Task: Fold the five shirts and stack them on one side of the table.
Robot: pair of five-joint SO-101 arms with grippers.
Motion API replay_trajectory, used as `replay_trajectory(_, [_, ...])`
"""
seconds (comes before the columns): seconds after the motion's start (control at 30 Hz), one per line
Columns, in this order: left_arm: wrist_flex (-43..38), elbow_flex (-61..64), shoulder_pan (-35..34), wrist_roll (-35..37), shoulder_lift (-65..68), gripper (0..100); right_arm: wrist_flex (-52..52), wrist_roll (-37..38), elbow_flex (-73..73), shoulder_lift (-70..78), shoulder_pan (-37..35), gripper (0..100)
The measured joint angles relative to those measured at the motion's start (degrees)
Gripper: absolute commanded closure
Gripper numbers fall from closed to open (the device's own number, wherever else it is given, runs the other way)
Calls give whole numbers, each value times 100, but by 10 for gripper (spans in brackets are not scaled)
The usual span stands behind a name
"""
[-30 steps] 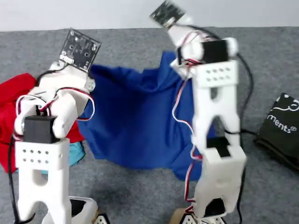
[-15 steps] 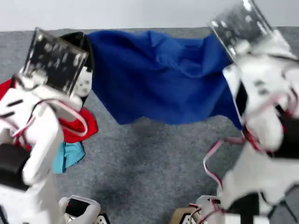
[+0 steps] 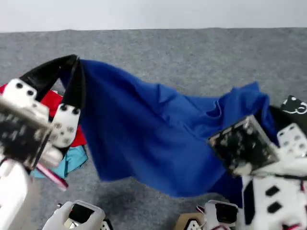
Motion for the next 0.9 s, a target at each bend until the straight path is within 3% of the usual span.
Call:
replay_trajectory(0.33, [440,105,0,0,0,997,0,18,1512,-782,0,990])
replay_trajectory(0.5, [440,1248,0,0,26,997,-105,18,2585,-782,0,990])
replay_trajectory(0.6, [396,2268,0,-53,62,997,-712,18,3552,-765,0,990])
replay_trajectory(0.73, [-396,3947,-70,-484,70,997,-2066,18,5020,-668,0,990])
replay_trajectory(0.9, [-2418,6075,-580,-659,79,997,-4053,229,6716,-633,0,988])
